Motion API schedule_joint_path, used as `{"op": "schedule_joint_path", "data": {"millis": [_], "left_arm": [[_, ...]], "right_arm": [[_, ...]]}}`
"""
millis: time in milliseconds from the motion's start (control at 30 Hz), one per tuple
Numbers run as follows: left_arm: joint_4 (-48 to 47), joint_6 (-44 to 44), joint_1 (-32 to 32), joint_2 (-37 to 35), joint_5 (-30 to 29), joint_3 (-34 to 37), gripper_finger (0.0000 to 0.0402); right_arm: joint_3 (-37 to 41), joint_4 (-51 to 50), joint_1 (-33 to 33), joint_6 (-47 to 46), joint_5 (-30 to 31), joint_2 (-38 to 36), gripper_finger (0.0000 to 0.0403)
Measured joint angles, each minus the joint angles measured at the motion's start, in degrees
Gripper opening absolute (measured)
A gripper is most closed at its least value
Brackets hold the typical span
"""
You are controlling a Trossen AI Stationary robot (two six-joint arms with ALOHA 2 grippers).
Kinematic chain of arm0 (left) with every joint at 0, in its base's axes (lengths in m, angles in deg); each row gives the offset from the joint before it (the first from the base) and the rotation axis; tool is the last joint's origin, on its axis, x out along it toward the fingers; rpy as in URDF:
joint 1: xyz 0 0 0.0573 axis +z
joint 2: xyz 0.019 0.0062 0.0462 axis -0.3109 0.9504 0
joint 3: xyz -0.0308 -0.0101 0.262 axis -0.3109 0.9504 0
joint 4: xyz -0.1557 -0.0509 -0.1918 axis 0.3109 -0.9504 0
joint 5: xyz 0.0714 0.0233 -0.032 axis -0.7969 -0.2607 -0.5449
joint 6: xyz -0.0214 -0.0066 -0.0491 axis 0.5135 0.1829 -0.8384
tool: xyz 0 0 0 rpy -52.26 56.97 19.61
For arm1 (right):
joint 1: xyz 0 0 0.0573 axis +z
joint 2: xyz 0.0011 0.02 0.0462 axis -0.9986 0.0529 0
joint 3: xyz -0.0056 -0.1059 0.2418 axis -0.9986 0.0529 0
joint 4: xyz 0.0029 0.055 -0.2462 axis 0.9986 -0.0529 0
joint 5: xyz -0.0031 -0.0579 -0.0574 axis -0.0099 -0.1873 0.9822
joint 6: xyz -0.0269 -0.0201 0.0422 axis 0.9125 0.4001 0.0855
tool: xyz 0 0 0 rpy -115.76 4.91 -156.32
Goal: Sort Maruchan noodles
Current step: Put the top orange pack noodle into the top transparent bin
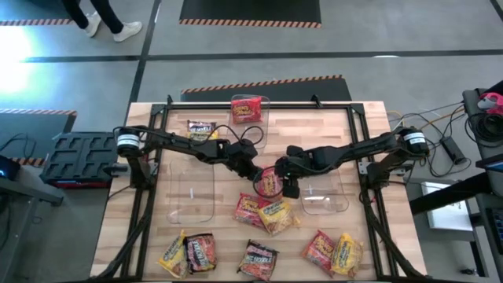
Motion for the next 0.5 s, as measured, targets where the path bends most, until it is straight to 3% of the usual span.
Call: {"op": "schedule_joint_path", "data": {"millis": [500], "left_arm": [[0.85,1.36,0.02,0.0,-0.11,0.0,0.0076]], "right_arm": [[2.86,2.86,0.02,-3.12,-0.22,0.67,0.0208]]}}
